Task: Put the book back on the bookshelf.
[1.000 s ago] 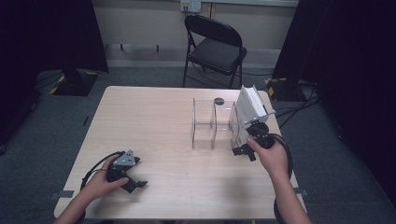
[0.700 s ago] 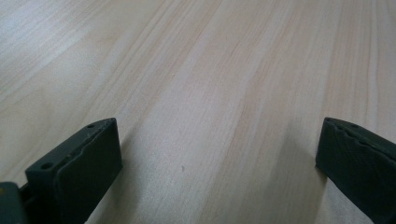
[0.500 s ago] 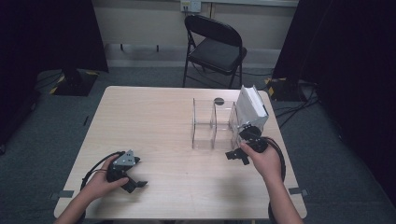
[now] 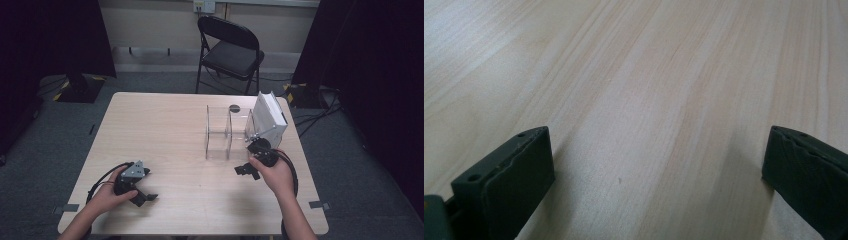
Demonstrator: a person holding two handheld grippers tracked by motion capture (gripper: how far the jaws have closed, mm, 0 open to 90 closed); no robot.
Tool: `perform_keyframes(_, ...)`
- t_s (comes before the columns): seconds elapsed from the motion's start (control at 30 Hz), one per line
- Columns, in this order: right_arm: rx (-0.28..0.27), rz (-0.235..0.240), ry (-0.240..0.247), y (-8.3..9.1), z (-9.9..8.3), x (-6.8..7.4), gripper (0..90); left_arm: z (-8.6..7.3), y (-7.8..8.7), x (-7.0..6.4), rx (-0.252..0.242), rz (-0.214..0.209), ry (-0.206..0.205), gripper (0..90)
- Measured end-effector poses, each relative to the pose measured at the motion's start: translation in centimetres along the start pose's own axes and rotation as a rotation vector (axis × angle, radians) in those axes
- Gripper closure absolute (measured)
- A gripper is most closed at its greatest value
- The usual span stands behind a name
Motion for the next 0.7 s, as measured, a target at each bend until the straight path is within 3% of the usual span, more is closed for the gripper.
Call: perform_keyframes(0.7,0.01,0.036,0.048,-2.5,0.0,2.1,21.2,0.0,0.0,0.0,0.0,0.0,0.0,0.0)
Point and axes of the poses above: each handheld gripper's, and its own axes: y roughly backward along the jaws, z roughly out of its top, x roughly to its left, the point moved 7 cm from there along -y, roughly forward along the jaws, and after that the axes turned 7 degrees about y, right-handed, at the moved point
